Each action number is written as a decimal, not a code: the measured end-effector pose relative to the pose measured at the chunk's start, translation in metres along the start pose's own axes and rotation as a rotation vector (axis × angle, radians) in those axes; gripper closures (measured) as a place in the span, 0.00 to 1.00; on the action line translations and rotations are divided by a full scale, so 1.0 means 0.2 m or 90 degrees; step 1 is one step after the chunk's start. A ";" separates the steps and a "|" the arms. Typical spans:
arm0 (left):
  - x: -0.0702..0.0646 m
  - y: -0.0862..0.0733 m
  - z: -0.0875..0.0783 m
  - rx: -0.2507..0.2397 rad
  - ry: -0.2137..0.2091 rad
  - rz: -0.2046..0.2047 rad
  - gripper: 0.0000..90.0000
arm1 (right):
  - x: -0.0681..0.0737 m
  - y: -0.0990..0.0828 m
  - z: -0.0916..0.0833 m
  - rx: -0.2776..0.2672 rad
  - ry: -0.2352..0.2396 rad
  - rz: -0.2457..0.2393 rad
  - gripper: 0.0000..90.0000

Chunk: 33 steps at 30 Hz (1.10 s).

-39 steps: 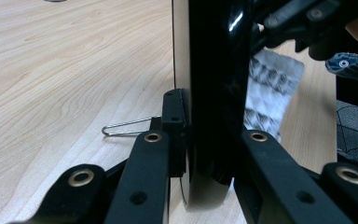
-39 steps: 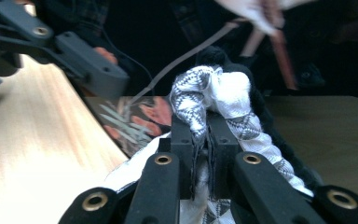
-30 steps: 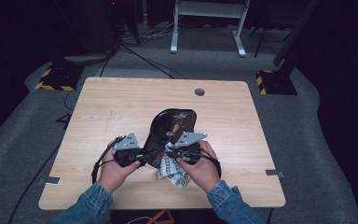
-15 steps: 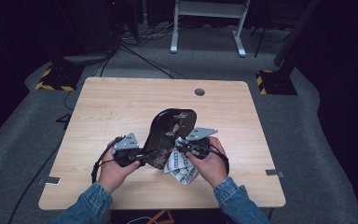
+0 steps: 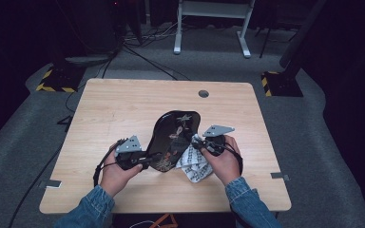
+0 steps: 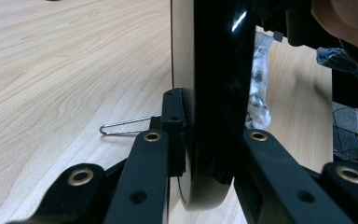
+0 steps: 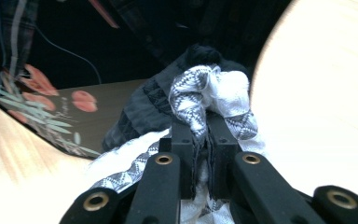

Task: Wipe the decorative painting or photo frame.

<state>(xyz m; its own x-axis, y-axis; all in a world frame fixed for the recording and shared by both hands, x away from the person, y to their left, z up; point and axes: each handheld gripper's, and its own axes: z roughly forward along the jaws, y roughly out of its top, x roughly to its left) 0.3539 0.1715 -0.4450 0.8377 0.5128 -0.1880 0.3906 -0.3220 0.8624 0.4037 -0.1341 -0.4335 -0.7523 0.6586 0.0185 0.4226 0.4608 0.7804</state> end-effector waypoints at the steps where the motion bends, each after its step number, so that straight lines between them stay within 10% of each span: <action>1: 0.00 0.00 0.00 0.000 0.000 0.000 0.88 | -0.01 0.00 0.00 0.001 -0.001 0.003 0.94; 8: 0.00 0.00 0.00 0.000 0.000 -0.002 0.88 | -0.03 -0.01 -0.01 0.003 -0.009 0.010 0.94; 33: 0.00 0.00 0.00 0.000 0.003 -0.008 0.89 | 0.32 0.06 0.09 0.002 0.098 -0.086 0.94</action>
<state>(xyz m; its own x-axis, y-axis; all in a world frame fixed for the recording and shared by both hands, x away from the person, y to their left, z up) 0.3539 0.1711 -0.4449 0.8306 0.5210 -0.1964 0.4012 -0.3154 0.8600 0.3700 -0.0758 -0.4339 -0.8707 0.4917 0.0098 0.3139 0.5403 0.7808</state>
